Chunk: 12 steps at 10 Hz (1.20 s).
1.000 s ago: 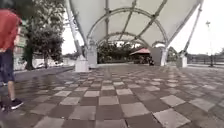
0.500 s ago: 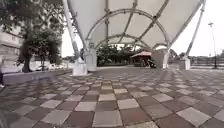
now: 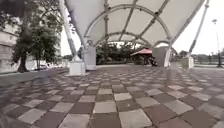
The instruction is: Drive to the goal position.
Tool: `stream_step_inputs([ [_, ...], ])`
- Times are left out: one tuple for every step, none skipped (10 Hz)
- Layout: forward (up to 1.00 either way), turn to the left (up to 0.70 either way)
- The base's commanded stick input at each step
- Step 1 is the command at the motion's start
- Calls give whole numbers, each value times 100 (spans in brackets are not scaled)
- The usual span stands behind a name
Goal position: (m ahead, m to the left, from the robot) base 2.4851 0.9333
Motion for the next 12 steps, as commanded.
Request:
stream_step_inputs([
  [100, -18],
  [100, 0],
  [100, 0],
  [100, 0],
  [100, 0],
  [100, 0],
  [100, 0],
  [100, 0],
  [100, 0],
  [100, 0],
  [100, 0],
  [100, 0],
])
